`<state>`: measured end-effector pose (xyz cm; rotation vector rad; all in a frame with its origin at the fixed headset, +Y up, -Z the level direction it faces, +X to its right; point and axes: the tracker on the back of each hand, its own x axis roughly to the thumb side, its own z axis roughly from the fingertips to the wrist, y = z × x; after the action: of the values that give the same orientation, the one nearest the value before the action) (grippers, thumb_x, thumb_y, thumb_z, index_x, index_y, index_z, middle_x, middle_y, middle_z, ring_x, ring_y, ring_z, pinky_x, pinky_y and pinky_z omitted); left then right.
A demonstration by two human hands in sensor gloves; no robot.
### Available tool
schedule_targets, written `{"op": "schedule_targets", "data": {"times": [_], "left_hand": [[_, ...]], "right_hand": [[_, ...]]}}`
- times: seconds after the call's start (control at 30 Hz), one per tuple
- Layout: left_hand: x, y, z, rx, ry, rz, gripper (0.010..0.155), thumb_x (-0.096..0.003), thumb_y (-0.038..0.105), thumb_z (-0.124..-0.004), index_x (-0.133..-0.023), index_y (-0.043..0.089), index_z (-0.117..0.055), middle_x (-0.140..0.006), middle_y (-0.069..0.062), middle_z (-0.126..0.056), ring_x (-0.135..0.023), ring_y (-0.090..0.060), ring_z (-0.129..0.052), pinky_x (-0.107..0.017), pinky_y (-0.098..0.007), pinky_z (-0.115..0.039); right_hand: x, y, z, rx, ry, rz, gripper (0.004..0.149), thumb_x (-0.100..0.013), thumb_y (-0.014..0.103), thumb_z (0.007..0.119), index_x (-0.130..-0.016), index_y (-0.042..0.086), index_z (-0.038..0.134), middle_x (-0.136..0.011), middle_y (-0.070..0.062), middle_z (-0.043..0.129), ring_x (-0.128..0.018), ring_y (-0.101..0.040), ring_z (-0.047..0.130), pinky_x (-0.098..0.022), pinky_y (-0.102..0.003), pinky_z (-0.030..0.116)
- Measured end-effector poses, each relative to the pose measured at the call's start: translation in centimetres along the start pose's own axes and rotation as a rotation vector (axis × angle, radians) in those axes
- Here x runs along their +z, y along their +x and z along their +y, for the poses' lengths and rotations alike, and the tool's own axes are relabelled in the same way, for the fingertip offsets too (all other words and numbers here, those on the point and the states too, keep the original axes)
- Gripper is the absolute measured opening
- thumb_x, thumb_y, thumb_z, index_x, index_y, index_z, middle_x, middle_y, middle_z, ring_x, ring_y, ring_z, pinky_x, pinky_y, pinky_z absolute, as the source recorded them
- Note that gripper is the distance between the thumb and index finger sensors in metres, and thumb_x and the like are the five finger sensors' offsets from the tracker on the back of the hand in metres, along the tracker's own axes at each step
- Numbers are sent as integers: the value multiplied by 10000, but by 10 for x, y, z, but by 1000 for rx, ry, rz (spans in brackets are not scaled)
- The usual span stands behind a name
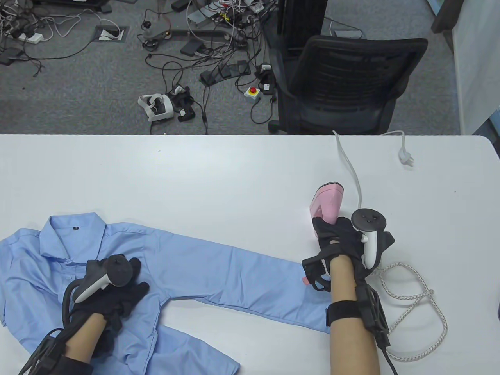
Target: Iron long-sleeve shirt with electric iron on table
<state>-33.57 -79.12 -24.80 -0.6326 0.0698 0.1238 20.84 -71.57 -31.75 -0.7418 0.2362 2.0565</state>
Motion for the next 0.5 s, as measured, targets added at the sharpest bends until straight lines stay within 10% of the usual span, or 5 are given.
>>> {"op": "schedule_targets", "data": {"times": [0.3,0.5], "left_hand": [[31,1,25,85,333,-128,721,-511,673,-513,-1042,429,-91,-1106,45,150,-1035,-270,98,-718,-653,-80],[63,-34,46,244,533,-74,670,-527,614,-529,-1066,405,-191,-1143,11,55,-1052,-301,23,-706,-660,-102]], "right_hand": [[93,82,4,276,-243,-444,853,-361,607,685,-986,170,303,-1005,-134,273,-951,-494,325,-642,-640,411],[157,124,99,703,120,-654,878,-369,651,650,-1016,302,169,-1037,-96,79,-979,-497,141,-652,-690,284]]}}
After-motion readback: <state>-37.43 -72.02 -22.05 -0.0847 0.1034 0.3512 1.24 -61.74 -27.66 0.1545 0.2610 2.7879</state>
